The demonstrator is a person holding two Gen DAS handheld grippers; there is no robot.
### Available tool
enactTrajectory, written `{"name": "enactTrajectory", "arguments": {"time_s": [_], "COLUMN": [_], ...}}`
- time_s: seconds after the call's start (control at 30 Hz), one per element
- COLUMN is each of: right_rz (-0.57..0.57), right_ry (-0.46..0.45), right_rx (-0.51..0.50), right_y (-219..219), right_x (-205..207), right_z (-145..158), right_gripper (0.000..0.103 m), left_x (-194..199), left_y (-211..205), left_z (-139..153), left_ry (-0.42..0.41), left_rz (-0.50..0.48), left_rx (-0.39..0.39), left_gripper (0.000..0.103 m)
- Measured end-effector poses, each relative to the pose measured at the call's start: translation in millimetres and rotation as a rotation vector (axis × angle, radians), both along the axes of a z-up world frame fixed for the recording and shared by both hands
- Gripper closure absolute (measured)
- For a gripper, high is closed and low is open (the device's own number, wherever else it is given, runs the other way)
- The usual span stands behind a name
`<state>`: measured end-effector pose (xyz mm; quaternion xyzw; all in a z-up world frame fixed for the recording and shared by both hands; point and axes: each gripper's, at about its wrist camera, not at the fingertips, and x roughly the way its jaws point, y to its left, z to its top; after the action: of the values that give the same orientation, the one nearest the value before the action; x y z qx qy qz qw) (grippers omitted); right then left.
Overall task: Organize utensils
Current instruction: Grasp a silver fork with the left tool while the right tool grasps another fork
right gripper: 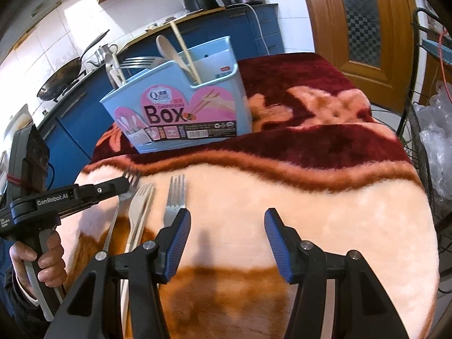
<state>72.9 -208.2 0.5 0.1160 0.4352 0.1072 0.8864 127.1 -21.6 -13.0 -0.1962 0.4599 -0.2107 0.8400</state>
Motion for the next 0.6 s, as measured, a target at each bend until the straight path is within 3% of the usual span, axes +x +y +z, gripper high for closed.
{"name": "enactTrajectory", "arguments": {"time_s": [0.27, 0.6], "right_rz": [0.079, 0.181], "right_ry": [0.006, 0.032], "right_rx": [-0.014, -0.044], "right_y": [22, 47], "right_x": [12, 46], "right_z": [0, -11], "right_gripper": [0.045, 0.066], "left_x": [-12, -30], "left_y": [17, 32], "left_z": [17, 40], "left_ry": [-0.087, -0.197], "left_rz": [0.035, 0.061], "left_rx": [0.031, 0.066], "left_gripper": [0.100, 0.100]}}
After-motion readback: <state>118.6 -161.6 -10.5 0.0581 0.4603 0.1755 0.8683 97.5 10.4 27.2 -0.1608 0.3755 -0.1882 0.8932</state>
